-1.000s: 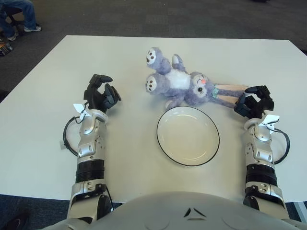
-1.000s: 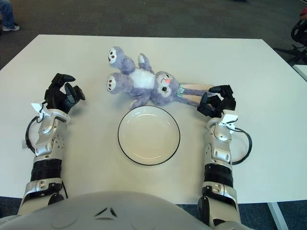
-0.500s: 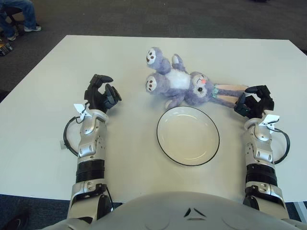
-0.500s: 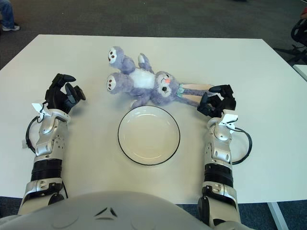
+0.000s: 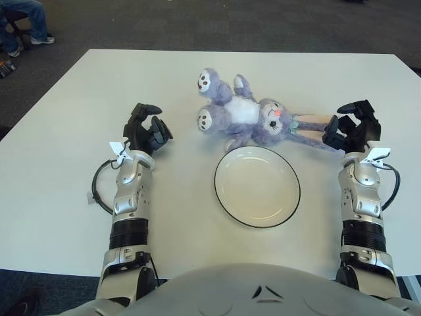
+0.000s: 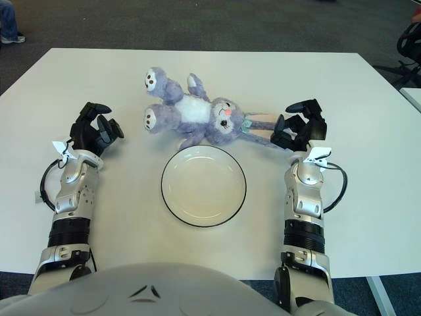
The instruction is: Put the doll into the plate.
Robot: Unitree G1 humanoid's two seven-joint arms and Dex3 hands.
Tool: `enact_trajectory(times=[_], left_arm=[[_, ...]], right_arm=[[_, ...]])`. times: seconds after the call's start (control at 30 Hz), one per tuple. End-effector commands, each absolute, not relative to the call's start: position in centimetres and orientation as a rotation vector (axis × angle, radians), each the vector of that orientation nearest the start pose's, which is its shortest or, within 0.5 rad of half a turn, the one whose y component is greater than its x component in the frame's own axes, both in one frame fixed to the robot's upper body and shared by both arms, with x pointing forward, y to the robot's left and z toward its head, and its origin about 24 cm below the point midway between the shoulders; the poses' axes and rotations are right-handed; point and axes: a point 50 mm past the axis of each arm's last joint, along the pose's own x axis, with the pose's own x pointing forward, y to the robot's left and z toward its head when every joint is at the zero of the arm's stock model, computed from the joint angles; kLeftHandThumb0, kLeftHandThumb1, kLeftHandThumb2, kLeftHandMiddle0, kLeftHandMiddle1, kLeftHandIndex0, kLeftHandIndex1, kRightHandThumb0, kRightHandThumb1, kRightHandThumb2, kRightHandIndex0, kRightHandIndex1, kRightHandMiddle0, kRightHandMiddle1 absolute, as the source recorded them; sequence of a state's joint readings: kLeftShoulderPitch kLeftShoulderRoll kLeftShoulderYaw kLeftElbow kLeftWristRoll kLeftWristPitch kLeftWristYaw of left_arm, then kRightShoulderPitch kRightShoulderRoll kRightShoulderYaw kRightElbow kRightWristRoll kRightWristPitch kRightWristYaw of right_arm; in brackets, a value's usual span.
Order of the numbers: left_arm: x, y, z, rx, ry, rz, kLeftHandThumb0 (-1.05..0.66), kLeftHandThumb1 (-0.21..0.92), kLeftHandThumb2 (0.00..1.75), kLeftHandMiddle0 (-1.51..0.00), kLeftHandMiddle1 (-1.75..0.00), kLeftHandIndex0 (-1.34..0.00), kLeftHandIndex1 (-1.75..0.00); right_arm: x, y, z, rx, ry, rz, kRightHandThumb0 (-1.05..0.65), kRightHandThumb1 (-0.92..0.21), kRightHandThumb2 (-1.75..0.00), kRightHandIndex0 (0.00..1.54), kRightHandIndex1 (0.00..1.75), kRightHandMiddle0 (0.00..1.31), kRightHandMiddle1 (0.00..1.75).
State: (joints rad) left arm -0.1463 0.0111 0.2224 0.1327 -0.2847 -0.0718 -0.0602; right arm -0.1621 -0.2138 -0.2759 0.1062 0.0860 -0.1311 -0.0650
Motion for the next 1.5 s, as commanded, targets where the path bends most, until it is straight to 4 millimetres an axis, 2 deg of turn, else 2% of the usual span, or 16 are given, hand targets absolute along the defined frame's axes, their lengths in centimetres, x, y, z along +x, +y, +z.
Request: enact_trajectory(times=[0.0, 0.43, 0.63, 0.8, 0.87, 0.93, 0.97, 1.0, 1.03, 1.07, 1.1, 1.23, 1.33, 1.37, 1.4, 1.47], left_arm=[[28.0, 19.3, 5.7, -0.279, -0.127, 0.124, -0.44, 0.45, 1.15, -1.09, -1.75, -0.5, -1.75], [27.9, 19.2, 5.7, -0.261, -0.135, 0.11, -0.44, 0.45, 1.15, -1.09, -1.75, -0.5, -1.75], [27.9, 19.3, 5.7, -0.25, -0.134, 0.105, -0.43, 0.47, 1.13, -1.07, -1.75, -0.49, -1.75], [27.9, 19.4, 5.7, -0.246, -0.134, 0.102, -0.43, 0.47, 1.12, -1.07, -1.75, -0.49, -1.75], [27.9, 19.4, 5.7, -0.245, -0.134, 0.101, -0.43, 0.47, 1.12, -1.07, -1.75, -0.49, -1.75], [27.9, 19.4, 5.7, -0.244, -0.135, 0.101, -0.43, 0.47, 1.12, -1.07, -1.75, -0.49, -1.75], [27.9, 19.4, 5.7, -0.244, -0.135, 0.1, -0.43, 0.47, 1.12, -1.07, -1.75, -0.49, -1.75], [27.9, 19.4, 5.7, -0.244, -0.135, 0.1, -0.43, 0.47, 1.12, -1.07, -1.75, -0.49, -1.75], [27.9, 19.4, 5.7, -0.244, -0.136, 0.1, -0.43, 0.47, 1.12, -1.07, -1.75, -0.49, -1.75], [27.9, 19.5, 5.7, -0.244, -0.136, 0.099, -0.43, 0.47, 1.12, -1.07, -1.75, -0.49, -1.75], [27.9, 19.5, 5.7, -0.244, -0.136, 0.099, -0.43, 0.47, 1.12, -1.07, -1.75, -0.49, -1.75], [27.9, 19.6, 5.7, -0.239, -0.135, 0.098, -0.43, 0.48, 1.12, -1.08, -1.75, -0.49, -1.75], [27.9, 19.6, 5.7, -0.236, -0.133, 0.098, -0.43, 0.48, 1.11, -1.08, -1.75, -0.48, -1.75], [27.9, 19.7, 5.7, -0.234, -0.133, 0.098, -0.43, 0.48, 1.11, -1.08, -1.75, -0.48, -1.75], [27.9, 19.7, 5.7, -0.234, -0.132, 0.097, -0.43, 0.48, 1.11, -1.08, -1.75, -0.48, -1.75], [27.9, 19.7, 5.7, -0.231, -0.131, 0.097, -0.43, 0.48, 1.11, -1.08, -1.75, -0.48, -1.75]], right_arm=[[27.8, -25.2, 9.8, -0.155, -0.239, -0.265, -0.01, -0.32, -1.26, 0.68, 1.57, 0.39, 1.75], [28.4, -25.3, 11.2, -0.29, -0.244, -0.147, -0.01, -0.39, -1.2, 0.63, 1.62, 0.32, 1.74], [28.4, -25.2, 11.7, -0.417, -0.24, -0.134, -0.01, -0.49, -1.09, 0.5, 1.72, 0.31, 1.66], [28.4, -24.9, 12.1, -0.509, -0.227, -0.106, -0.01, -0.56, -1.03, 0.35, 1.74, 0.31, 1.73], [28.3, -24.7, 12.3, -0.538, -0.226, -0.09, 0.2, -0.51, -1.08, 0.41, 1.74, 0.16, 1.7], [28.3, -24.6, 12.4, -0.556, -0.227, -0.08, 0.3, -0.5, -1.08, 0.44, 1.75, 0.08, 1.68], [28.3, -24.5, 12.5, -0.571, -0.23, -0.072, 0.13, -0.48, -1.04, 0.37, 1.71, 0.05, 1.66], [28.3, -24.4, 12.5, -0.582, -0.231, -0.066, -0.15, -0.47, -0.98, 0.28, 1.49, 0.03, 1.63], [28.3, -24.4, 12.6, -0.589, -0.232, -0.063, -0.34, -0.47, -0.93, 0.23, 1.34, 0.02, 1.61], [28.3, -24.3, 12.6, -0.601, -0.231, -0.056, -0.4, -0.47, -0.91, 0.22, 1.28, 0.02, 1.6], [28.3, -24.2, 12.7, -0.608, -0.23, -0.051, -0.48, -0.46, -0.89, 0.19, 1.14, 0.01, 1.57], [28.4, -24.1, 12.8, -0.658, -0.221, -0.027, -0.61, -0.45, -0.87, 0.15, 0.83, 0.0, 1.51], [28.4, -24.1, 12.8, -0.699, -0.221, -0.022, -0.68, -0.48, -0.81, 0.14, 0.7, 0.0, 1.44], [28.4, -24.1, 12.8, -0.731, -0.222, -0.016, -0.71, -0.5, -0.76, 0.15, 0.65, 0.0, 1.39], [28.4, -24.0, 12.8, -0.753, -0.222, -0.011, -0.75, -0.55, -0.69, 0.15, 0.59, 0.0, 1.26], [28.5, -23.3, 12.9, -0.804, -0.231, 0.006, -0.8, -0.6, -0.61, 0.16, 0.52, 0.0, 1.11]])
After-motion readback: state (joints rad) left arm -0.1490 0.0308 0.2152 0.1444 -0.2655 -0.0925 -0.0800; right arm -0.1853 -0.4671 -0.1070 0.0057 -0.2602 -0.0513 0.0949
